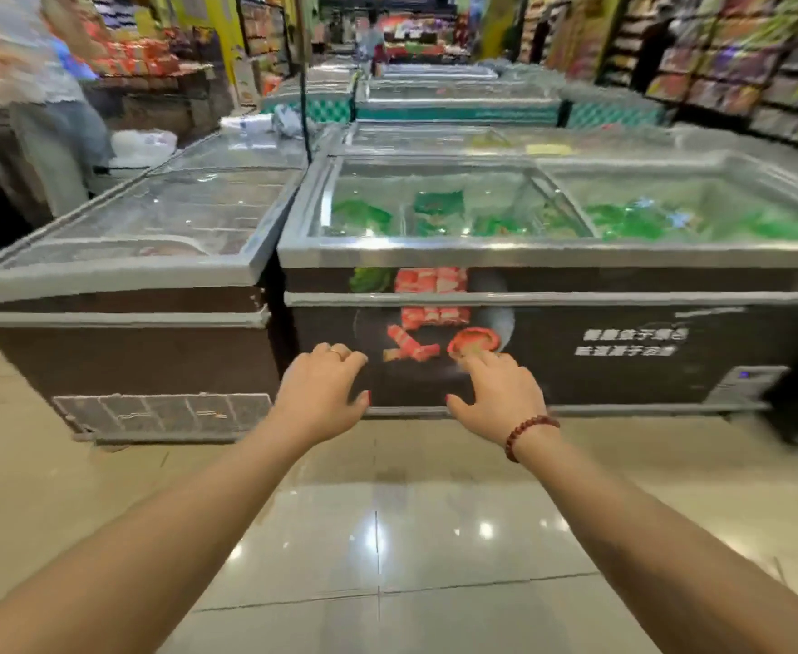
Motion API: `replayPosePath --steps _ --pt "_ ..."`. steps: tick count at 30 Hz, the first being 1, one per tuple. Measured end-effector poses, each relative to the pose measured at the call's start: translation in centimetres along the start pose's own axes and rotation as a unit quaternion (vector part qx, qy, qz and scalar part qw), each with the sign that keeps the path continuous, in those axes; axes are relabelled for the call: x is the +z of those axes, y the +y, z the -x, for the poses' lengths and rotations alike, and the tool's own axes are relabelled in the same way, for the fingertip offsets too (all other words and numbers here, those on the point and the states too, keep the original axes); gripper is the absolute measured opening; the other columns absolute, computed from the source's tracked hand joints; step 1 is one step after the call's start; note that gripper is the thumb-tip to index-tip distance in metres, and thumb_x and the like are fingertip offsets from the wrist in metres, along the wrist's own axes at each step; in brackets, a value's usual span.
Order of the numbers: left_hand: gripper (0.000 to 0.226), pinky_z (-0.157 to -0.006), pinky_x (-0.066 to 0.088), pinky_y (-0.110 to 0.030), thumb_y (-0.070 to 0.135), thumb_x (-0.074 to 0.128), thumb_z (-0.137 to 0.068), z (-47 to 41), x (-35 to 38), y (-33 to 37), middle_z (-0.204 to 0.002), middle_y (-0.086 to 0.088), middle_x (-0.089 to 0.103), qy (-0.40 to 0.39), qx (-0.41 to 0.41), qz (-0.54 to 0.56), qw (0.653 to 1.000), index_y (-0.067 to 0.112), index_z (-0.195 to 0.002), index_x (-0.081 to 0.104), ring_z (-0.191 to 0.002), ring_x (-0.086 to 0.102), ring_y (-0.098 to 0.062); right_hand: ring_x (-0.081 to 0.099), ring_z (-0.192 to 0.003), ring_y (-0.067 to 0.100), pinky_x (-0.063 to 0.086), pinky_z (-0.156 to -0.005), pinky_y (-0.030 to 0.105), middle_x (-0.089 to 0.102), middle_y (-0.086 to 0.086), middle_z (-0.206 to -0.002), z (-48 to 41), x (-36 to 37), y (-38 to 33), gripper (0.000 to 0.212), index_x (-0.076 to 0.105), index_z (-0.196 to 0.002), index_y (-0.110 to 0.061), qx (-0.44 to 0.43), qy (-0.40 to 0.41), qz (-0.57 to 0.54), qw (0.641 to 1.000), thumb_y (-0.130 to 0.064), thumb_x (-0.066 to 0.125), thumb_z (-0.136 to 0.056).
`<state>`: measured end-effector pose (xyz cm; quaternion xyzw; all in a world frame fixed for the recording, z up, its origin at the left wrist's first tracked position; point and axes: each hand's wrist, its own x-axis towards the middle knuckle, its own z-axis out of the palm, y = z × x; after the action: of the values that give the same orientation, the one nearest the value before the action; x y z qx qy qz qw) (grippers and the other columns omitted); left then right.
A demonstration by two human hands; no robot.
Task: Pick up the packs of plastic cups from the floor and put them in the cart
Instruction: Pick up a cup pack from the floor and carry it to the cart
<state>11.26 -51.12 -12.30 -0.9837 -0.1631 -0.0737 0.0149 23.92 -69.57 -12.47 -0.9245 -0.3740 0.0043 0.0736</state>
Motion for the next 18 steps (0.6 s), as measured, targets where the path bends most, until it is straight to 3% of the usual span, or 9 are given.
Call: replayPosePath --steps 6,14,18 --pt "0.044 -0.087 0.049 -0.041 0.042 0.058 -0.085 -10.8 1.8 13.0 -0.117 -0.007 0.063 -0.009 0.151 0.020 0.988 0.017 -0.121 0.060 -0.110 0.056 -0.030 0.049 -0.123 0.025 0.045 -0.099 0.039 0.056 0.003 -0.131 2.7 -1.5 14.0 0.052 0.051 -0.135 -0.022 0.168 0.016 -0.017 0.986 -0.049 0.055 -0.091" --pt "0.052 -0.089 0.048 -0.038 0.043 0.057 -0.088 -24.7 5.7 31.5 -0.128 -0.004 0.061 -0.006 0.337 0.059 0.940 0.020 -0.135 0.054 -0.117 0.055 -0.027 0.051 -0.120 0.026 0.043 -0.098 0.037 0.058 0.004 -0.128 4.3 -2.6 32.1 0.049 0.053 -0.131 -0.020 0.357 0.013 0.007 0.934 -0.050 0.051 -0.092" --pt "0.048 -0.091 0.048 -0.038 0.044 0.053 -0.091 -31.4 7.3 41.0 -0.128 -0.002 0.059 -0.023 0.409 0.068 0.910 0.020 -0.132 0.054 -0.118 0.053 -0.025 0.046 -0.126 0.025 0.040 -0.101 0.037 0.054 0.003 -0.136 5.0 -3.7 40.5 0.055 0.046 -0.140 -0.021 0.437 0.005 0.008 0.900 -0.049 0.050 -0.093"
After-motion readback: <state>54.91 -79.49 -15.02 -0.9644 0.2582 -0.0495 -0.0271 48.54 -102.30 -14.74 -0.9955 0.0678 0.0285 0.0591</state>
